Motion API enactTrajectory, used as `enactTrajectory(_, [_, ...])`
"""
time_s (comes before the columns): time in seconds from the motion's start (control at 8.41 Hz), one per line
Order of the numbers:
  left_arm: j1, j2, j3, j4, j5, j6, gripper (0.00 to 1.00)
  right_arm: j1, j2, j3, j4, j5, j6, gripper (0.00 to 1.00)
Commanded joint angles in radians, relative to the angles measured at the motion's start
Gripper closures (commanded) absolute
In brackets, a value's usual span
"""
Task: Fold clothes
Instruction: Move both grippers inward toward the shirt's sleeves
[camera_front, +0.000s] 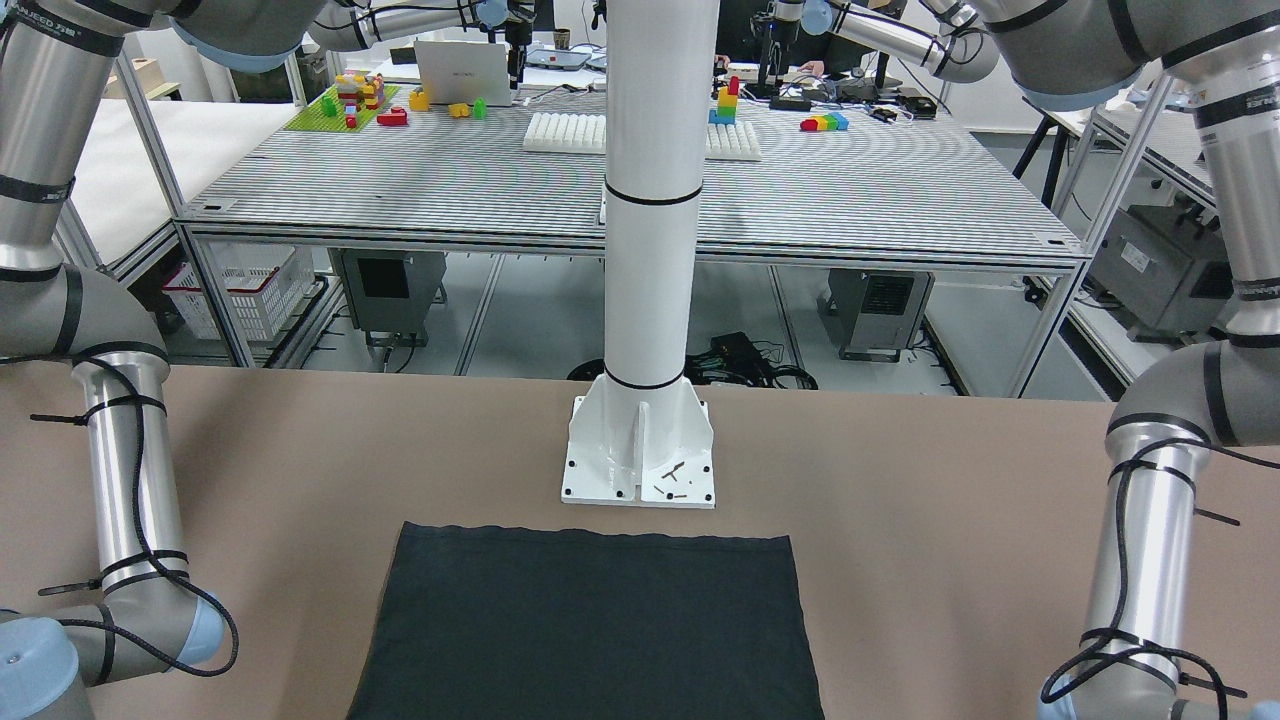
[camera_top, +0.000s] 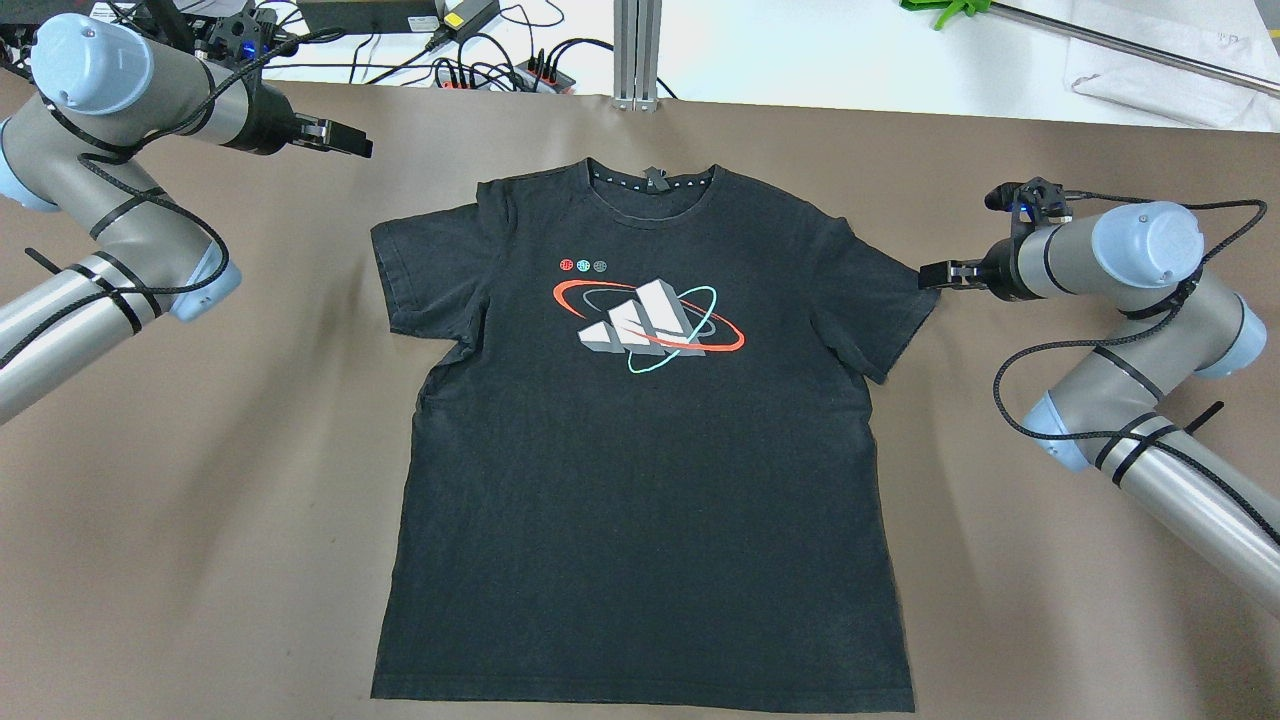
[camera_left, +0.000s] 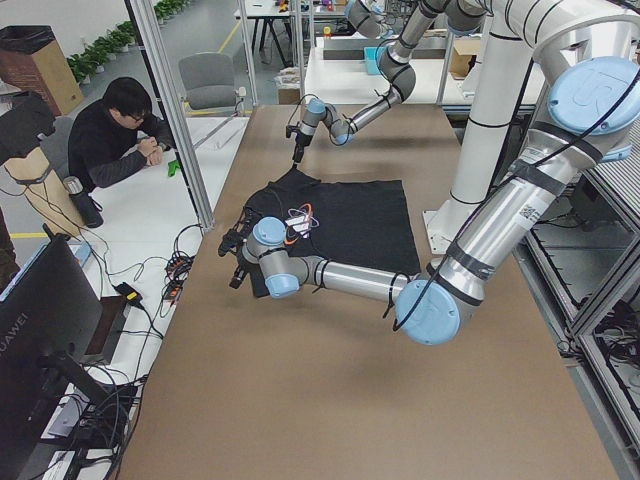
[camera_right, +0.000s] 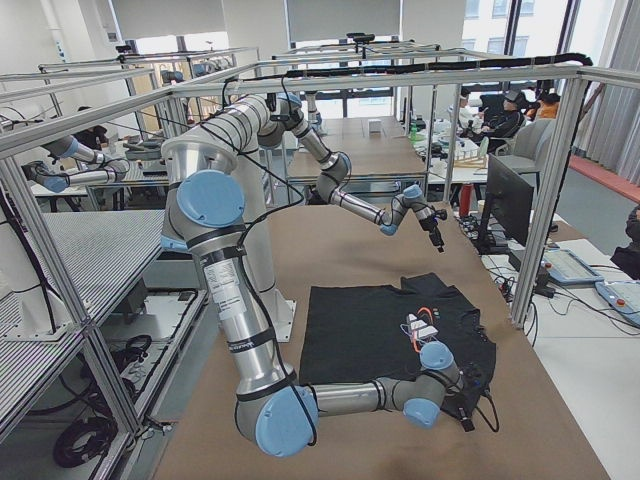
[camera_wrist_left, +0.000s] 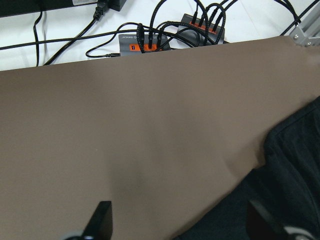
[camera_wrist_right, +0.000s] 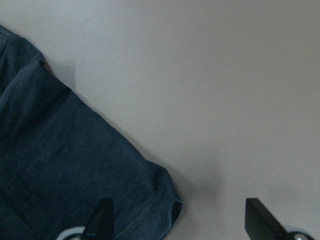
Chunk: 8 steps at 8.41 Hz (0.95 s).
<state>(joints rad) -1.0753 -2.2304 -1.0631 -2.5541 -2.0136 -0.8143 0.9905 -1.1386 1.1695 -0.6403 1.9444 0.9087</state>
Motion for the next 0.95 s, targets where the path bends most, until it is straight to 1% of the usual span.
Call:
enactTrajectory(0.0, [0.001, -0.002, 0.0, 0.0, 0.001, 0.0, 0.06, -0.013, 0.026, -0.039, 0.001, -0.018, 0.002, 0.08])
enactTrajectory(0.24, [0.001, -0.015, 0.017, 0.002, 0.001, 0.0, 0.06, -0.018, 0.026, -0.041, -0.001, -0.024, 0.009, 0.16])
enactTrajectory(0.36, [0.001, -0.02, 0.021, 0.002, 0.001, 0.0, 0.06, -0.023, 0.026, -0.041, -0.001, -0.025, 0.01, 0.23])
enactTrajectory(0.48, [0.001, -0.021, 0.021, 0.002, 0.001, 0.0, 0.06, -0.027, 0.026, -0.039, 0.001, -0.024, 0.01, 0.38])
enactTrajectory(0.59, [0.0, -0.022, 0.021, 0.002, 0.001, 0.0, 0.06, -0.032, 0.025, -0.039, -0.001, -0.024, 0.009, 0.51])
enactTrajectory(0.83, [0.0, -0.022, 0.02, 0.002, 0.001, 0.0, 0.06, -0.041, 0.025, -0.039, -0.001, -0.025, 0.009, 0.66])
